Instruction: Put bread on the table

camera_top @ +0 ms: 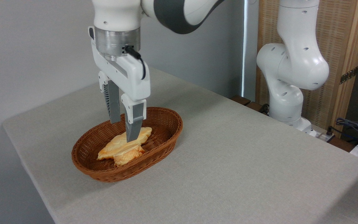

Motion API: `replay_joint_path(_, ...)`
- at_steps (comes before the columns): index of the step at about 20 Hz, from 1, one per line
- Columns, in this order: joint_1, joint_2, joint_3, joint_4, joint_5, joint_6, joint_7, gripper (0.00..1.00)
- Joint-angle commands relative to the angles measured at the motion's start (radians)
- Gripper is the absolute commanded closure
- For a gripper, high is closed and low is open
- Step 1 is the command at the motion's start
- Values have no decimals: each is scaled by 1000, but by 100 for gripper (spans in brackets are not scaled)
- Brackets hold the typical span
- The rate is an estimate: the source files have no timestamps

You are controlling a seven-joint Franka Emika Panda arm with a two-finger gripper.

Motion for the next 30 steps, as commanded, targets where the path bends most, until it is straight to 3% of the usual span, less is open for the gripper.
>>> replay_joint_path(1,-56,8,4,-32,-9,-11,25,0)
replay_joint_path(5,-88,25,4,-52,-9,-10,25,0)
replay_joint_path(14,-91,109,4,-53,1,61,62,0)
replay_joint_path(23,-108,137,1,-53,1,68,62,1)
replay_joint_path(24,-110,138,1,-53,1,67,62,10)
replay_joint_path(26,-108,140,-6,-53,3,68,62,45)
replay_joint_path(27,-108,143,-8,-53,5,68,64,53)
replay_joint_path(30,-108,147,-10,-52,38,68,88,56)
